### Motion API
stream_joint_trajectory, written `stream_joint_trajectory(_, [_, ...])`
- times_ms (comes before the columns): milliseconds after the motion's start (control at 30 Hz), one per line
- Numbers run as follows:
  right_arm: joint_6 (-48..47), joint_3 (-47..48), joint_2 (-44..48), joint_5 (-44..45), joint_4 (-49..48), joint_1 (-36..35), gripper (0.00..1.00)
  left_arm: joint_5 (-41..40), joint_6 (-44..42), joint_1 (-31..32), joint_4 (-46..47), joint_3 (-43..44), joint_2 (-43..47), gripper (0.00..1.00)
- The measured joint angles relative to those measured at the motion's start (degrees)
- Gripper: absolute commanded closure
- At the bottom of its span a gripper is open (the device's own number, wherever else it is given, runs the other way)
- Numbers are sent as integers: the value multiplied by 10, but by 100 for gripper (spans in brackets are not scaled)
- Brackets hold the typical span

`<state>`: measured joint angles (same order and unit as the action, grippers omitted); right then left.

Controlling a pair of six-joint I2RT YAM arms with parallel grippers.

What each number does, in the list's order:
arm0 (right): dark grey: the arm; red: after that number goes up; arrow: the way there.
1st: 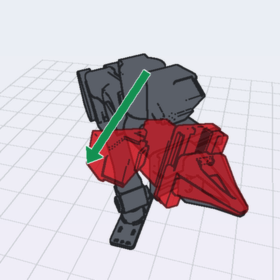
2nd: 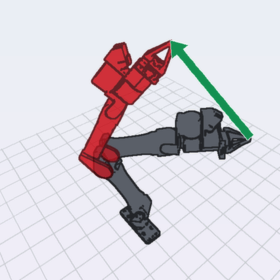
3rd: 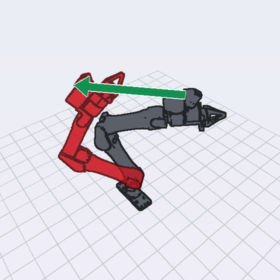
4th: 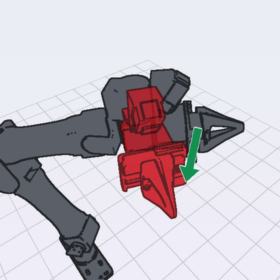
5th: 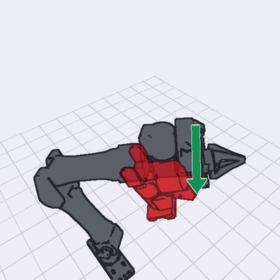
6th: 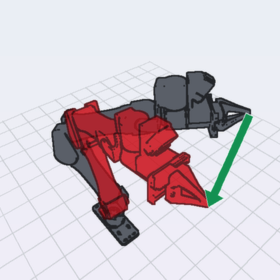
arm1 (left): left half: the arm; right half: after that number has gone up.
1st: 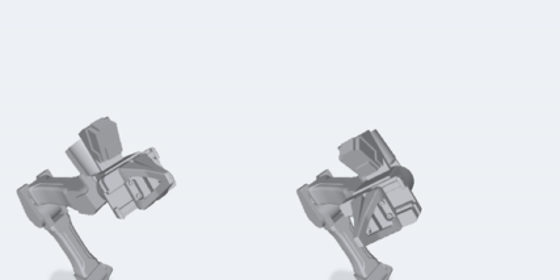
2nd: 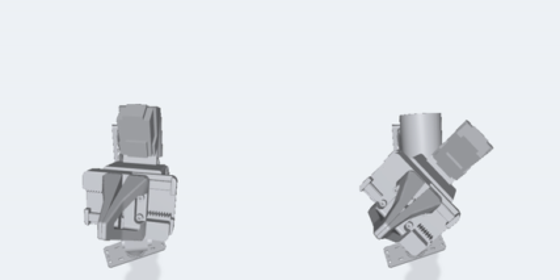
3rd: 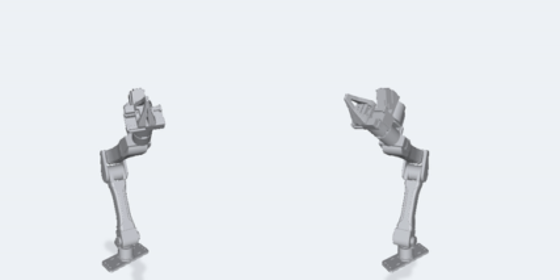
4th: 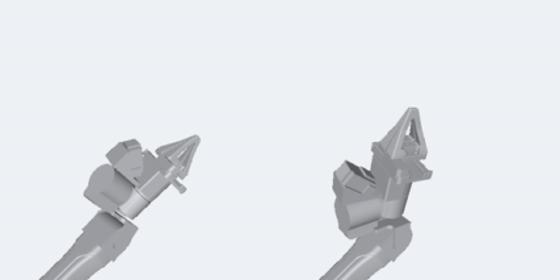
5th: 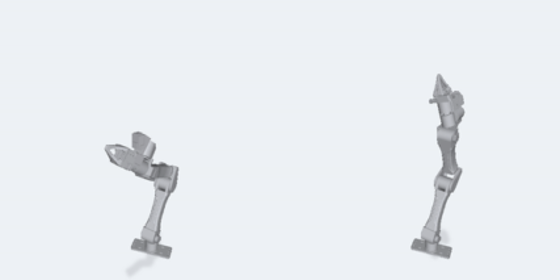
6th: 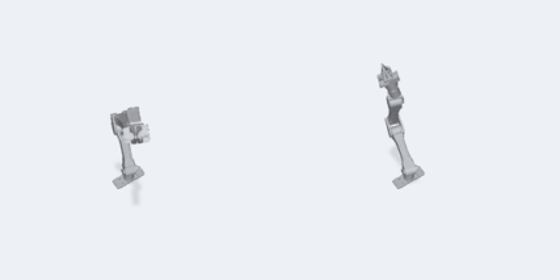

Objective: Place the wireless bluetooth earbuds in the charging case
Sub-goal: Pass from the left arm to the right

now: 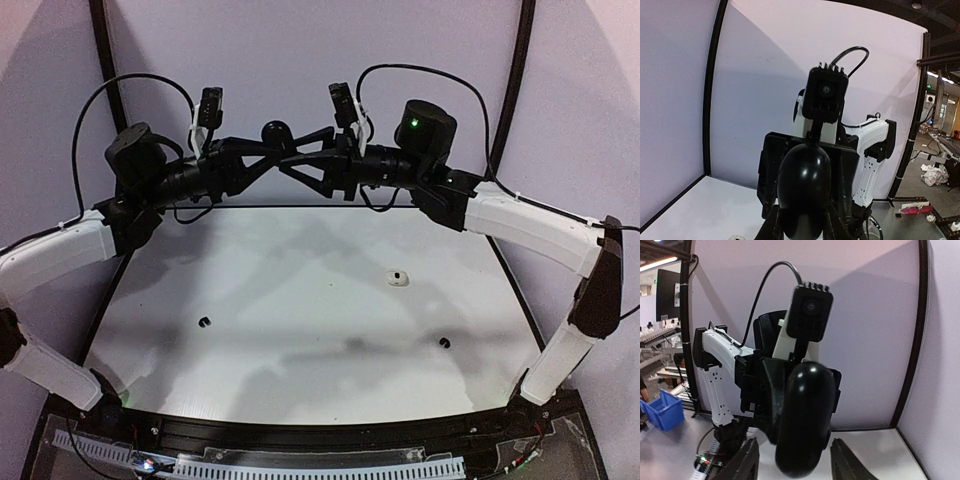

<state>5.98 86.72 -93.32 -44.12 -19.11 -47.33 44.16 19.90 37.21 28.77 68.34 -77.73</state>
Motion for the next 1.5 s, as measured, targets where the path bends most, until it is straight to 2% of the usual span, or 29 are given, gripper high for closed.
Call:
stream_joint_trajectory(133, [-13,25,-17,-9,31,-1,69,-1,-20,2,-19,2,0,99])
stream_joint_trajectory(200, [-17,36,-23,-13,46,0,70,-2,-27,0,-23,2,0,99])
stream_joint_trajectory(400, [-35,46,-24,-14,76,0,50,0,-40,0,-35,3,2,99])
stream_joint_trajectory(567, [-69,46,-19,-5,136,0,44,0,-84,3,-94,30,1,99])
stream_joint_trajectory(667, [-93,57,-12,7,200,1,42,5,-151,3,-155,56,1,99])
stream_joint_trajectory(800, [-124,78,1,30,274,1,41,-1,-304,3,-313,112,-1,99])
stream_joint_trajectory(1000, [-140,95,16,40,314,1,41,-18,-472,4,-500,175,-16,99])
stream_joint_trajectory(1167, [-141,103,14,41,320,1,52,-24,-526,10,-570,188,-26,99])
stream_joint_trajectory(1500, [-153,125,-10,21,349,0,45,-31,-538,13,-589,188,-29,99])
